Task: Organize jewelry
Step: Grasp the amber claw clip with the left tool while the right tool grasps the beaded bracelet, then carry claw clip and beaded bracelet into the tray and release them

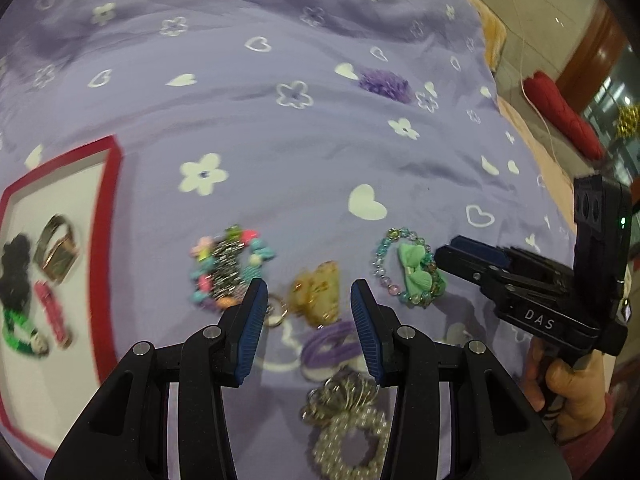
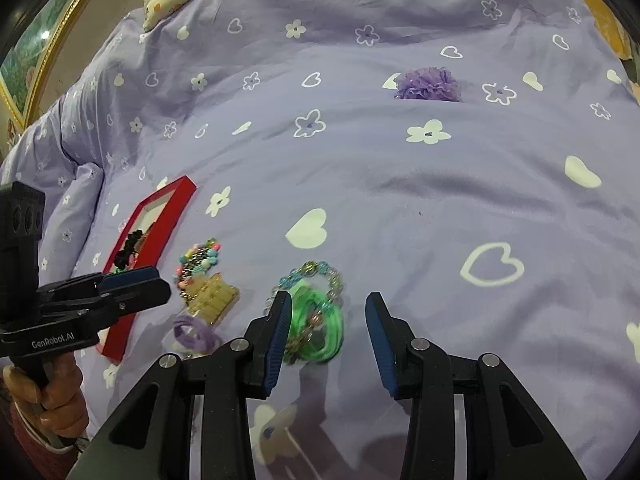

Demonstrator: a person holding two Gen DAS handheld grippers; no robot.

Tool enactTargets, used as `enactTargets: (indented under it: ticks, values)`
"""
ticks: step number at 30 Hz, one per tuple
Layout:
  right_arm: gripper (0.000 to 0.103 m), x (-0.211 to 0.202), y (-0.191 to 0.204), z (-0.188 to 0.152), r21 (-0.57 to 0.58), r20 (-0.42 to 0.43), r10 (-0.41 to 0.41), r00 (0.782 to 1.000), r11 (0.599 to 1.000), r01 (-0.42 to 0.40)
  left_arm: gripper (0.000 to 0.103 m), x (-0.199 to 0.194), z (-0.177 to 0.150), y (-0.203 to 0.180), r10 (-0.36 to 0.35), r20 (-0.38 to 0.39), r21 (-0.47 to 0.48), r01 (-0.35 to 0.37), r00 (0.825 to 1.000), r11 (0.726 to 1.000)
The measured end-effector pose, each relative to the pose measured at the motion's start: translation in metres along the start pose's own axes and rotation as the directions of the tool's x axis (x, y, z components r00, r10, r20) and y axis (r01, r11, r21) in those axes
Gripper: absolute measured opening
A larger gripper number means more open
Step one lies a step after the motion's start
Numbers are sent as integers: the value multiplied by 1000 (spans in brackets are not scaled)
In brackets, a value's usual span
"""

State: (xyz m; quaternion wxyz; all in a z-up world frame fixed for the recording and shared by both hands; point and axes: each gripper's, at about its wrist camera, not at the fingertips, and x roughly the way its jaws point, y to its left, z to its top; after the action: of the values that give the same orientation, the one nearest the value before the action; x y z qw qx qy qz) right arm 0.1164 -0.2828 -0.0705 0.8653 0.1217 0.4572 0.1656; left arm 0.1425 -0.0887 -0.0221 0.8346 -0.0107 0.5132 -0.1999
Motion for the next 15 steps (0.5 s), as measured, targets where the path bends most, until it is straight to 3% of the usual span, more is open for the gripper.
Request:
enactTargets:
  ticks: [3,8,10,15]
  values:
    - [35,9,1,2,-21,-24,-10,1000,1000,9,42,15,3,-8,25,-22,37,-25,999,999]
    - [18,27,4,1,-68,-64,-33,997,997,29,42,37,4,-9,56,-61,66,-52,997,996]
    - [8,27,3,2,-60,-63,-10,998,998,7,29,41,3,-9,53,-66,71,-49,996,996]
    - [7,14,-5,5,0,-16,58,998,998,-58,29,36,1,-7,41,-39,63,-38,998,997]
